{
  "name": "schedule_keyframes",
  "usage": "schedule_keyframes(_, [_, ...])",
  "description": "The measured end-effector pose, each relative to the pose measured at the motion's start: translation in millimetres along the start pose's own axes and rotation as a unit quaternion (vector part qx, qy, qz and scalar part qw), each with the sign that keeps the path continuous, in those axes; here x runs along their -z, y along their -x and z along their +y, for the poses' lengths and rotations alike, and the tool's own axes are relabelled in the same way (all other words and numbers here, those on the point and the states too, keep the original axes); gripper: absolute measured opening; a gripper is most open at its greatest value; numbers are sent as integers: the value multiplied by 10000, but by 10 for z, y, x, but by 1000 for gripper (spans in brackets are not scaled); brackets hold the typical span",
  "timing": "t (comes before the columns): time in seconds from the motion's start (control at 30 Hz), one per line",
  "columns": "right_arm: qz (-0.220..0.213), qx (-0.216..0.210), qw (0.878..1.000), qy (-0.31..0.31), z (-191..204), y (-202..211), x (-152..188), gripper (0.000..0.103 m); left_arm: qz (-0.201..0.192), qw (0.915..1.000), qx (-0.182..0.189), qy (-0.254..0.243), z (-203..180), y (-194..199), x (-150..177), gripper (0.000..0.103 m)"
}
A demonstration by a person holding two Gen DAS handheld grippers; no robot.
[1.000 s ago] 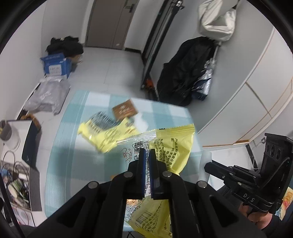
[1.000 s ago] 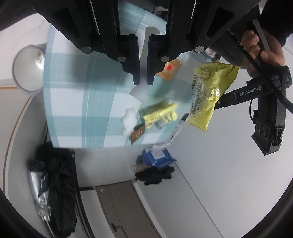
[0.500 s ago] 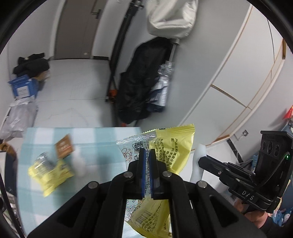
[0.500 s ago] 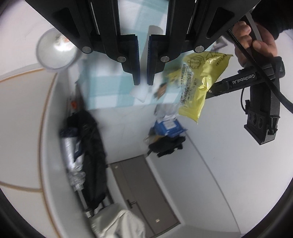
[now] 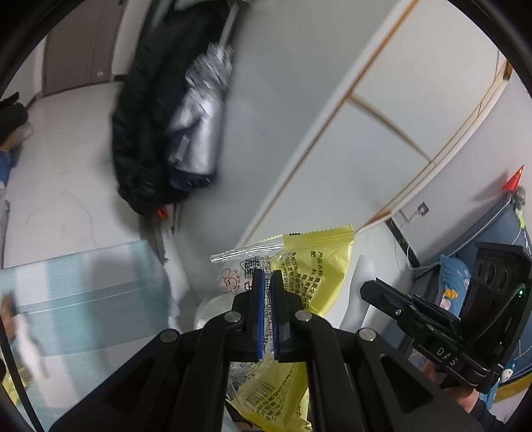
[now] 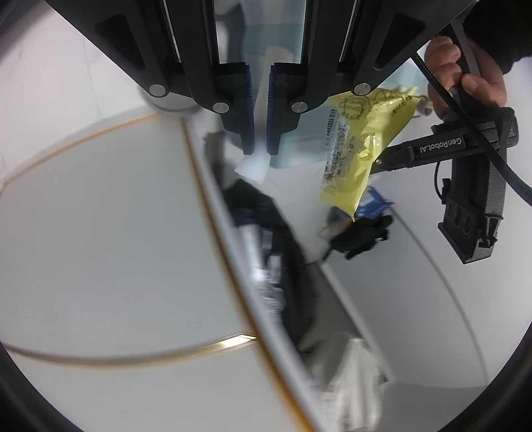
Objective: Collect trash
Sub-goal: 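Carry both held yellow packets over the white trash bin, then open both grippers to drop the yellow packets into the bin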
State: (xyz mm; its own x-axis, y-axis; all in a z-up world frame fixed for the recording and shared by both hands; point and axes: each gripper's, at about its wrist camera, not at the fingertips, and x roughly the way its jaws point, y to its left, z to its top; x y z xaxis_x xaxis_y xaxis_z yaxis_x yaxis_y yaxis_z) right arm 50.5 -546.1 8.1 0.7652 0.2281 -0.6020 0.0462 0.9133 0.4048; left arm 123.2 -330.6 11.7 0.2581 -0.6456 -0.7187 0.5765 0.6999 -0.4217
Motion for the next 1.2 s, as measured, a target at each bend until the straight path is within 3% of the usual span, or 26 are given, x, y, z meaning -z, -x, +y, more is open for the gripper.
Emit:
schedule_keyframes(0.23, [255, 126, 9977, -614, -781, -283, 184, 7, 790, 9967, 82, 135, 30, -909, 82, 0])
schedule_keyframes(0.37, [435, -39, 9899, -1350, -1279, -506, 317, 7, 1151, 9932, 30, 162, 62, -1285, 183, 0])
schedule_keyframes(0.5, [758, -85, 9826, -1696, -1608, -782, 469, 7, 1442, 9894, -44, 189, 122, -1593, 257, 0])
schedule_keyframes(0.83, [1644, 62, 9734, -1596, -1809, -1513, 872, 7, 2151, 9753, -462, -184, 174, -2281, 492, 0])
schedule_keyframes(1.2, [2461, 254, 9498, -1917, -1934, -1997, 1308, 11, 2685, 9613, -515, 331, 364, -2576, 589, 0])
